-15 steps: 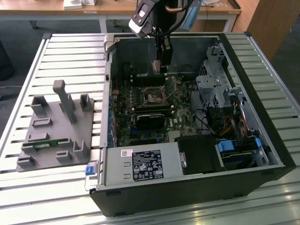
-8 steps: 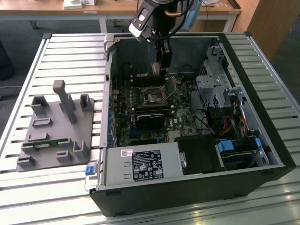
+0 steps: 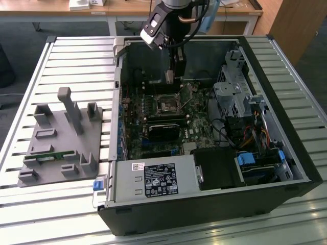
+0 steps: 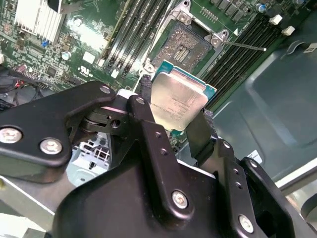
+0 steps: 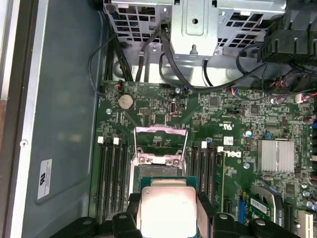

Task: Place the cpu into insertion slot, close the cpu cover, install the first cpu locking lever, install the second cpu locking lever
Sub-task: 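Place the cpu into insertion slot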

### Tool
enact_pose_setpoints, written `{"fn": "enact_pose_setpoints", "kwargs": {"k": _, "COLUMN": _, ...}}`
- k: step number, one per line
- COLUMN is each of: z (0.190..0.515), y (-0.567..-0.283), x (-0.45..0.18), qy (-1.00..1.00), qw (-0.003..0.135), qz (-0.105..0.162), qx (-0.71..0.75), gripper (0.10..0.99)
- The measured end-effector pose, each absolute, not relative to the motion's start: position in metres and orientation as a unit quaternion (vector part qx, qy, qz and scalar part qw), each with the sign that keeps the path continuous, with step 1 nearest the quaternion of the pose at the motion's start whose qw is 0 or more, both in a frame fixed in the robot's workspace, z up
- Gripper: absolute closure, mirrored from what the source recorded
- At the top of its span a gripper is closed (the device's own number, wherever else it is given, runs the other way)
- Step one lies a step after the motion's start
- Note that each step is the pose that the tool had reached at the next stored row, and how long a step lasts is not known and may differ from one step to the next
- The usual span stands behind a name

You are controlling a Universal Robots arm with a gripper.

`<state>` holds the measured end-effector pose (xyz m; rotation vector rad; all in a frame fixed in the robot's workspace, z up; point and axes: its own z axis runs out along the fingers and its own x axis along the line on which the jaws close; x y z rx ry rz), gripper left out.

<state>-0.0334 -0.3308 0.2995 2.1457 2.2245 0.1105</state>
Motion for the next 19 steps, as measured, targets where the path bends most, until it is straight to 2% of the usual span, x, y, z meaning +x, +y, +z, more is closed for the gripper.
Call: {"fn": "enact_pose_setpoints", "kwargs": {"k": 19, "z": 0.28, "y": -0.33, "x": -0.033, "qy": 0.719, "qw": 0.024, "qz": 0.036, "qx": 0.694, "gripper": 0.557}}
